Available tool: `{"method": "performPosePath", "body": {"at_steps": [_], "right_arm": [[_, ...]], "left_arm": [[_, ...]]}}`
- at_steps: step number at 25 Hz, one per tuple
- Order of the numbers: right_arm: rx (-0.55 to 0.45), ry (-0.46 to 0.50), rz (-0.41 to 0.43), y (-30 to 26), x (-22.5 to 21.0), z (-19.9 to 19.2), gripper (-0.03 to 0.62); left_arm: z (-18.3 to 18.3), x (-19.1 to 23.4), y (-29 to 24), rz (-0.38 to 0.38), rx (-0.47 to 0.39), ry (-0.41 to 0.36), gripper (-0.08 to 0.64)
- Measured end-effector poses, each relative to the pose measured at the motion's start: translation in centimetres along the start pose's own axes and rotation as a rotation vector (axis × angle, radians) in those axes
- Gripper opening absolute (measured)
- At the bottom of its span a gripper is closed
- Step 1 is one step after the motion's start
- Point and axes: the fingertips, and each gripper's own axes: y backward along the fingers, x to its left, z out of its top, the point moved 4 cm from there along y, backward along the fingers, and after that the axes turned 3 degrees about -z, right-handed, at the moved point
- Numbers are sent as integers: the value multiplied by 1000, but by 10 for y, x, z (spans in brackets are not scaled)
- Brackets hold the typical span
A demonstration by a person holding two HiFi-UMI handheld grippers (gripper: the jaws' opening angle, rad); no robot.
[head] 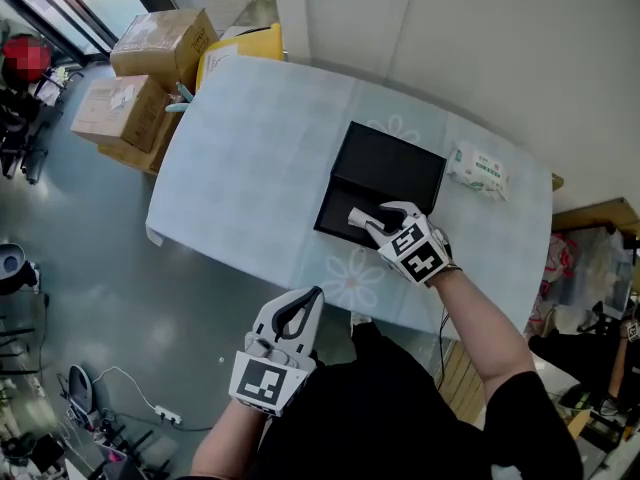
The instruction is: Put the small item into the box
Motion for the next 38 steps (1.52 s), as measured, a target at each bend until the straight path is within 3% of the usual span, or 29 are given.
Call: {"method": "performPosePath", "body": {"at_steps": [2, 7, 12, 16, 27, 38], "right_arm": [[-81, -62, -40, 23, 1, 12, 149], [-282, -210, -156, 85, 11, 32, 11], [-469, -333, -211, 148, 38, 46, 9], [-555, -365, -261, 188, 68, 52, 9], [-643, -392, -361, 235, 150, 54, 9], [-626, -436, -368, 232, 213, 45, 9]], "left_arm": [[7, 0, 2, -23, 0, -25, 8], [20, -10, 8, -121, -26, -59, 6], [34, -20, 16, -198, -53, -95, 6], [44, -21, 26, -223, -73, -137, 8], [36, -26, 56, -336, -126, -177, 6], [8, -27, 88, -402, -96, -178, 6]]}}
